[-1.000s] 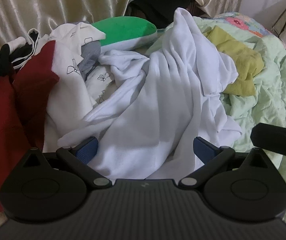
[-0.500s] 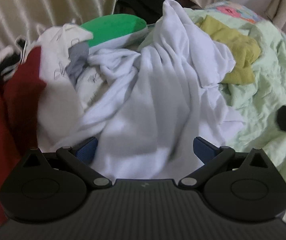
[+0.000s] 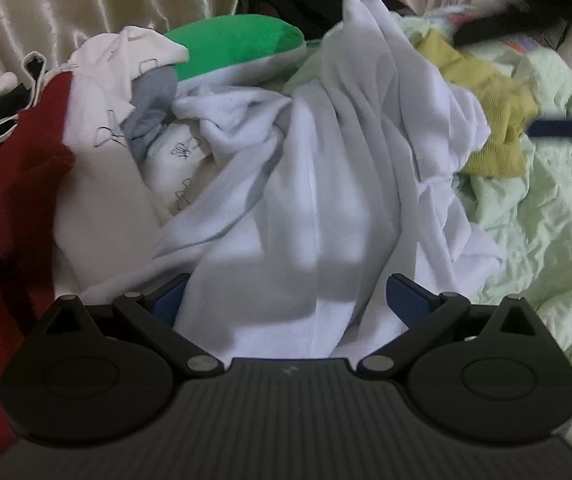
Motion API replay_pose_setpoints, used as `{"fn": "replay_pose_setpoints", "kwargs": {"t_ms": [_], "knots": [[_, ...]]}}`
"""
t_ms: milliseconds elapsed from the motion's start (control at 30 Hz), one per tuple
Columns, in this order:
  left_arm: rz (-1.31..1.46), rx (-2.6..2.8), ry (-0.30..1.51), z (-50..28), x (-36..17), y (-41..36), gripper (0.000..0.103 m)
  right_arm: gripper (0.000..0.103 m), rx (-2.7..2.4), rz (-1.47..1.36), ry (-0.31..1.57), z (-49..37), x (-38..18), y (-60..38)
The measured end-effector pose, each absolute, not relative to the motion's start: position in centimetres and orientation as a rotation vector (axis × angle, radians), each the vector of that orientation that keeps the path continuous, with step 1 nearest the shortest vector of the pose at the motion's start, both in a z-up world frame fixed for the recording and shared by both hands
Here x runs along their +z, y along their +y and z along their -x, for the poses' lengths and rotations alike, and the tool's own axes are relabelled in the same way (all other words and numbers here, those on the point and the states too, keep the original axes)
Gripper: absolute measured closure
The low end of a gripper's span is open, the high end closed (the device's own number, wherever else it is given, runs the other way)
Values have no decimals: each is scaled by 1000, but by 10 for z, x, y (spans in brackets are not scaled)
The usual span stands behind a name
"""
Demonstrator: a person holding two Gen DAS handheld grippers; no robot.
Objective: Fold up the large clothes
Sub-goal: 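Grasp the white shirt with the right gripper while the left gripper grasps it too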
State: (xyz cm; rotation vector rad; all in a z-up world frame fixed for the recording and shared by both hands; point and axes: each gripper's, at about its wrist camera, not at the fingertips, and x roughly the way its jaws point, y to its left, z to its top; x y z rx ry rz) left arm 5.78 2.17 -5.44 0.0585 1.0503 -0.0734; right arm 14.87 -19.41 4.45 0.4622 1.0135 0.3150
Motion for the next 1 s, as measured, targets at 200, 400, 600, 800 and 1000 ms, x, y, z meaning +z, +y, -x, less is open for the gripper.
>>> {"fn": "replay_pose_setpoints", "kwargs": {"t_ms": [200, 400, 600, 800, 1000], "knots": [[-151, -88, 1067, -70, -79, 19, 0, 1, 383, -238, 1008, -192, 33, -156], [-125, -132, 983, -67, -82, 25, 18, 1, 398, -105, 1024, -233, -10, -139], [-162, -151, 950, -63, -79, 26, 59, 81, 422, -150, 958, -232, -36, -148], [-62, -272, 915, -55, -54, 33, 72, 83, 449, -277, 746, -169, 15, -195], [-13, -433, 819, -30, -16, 22, 81, 83, 437, -368, 523, -69, 73, -266]]}}
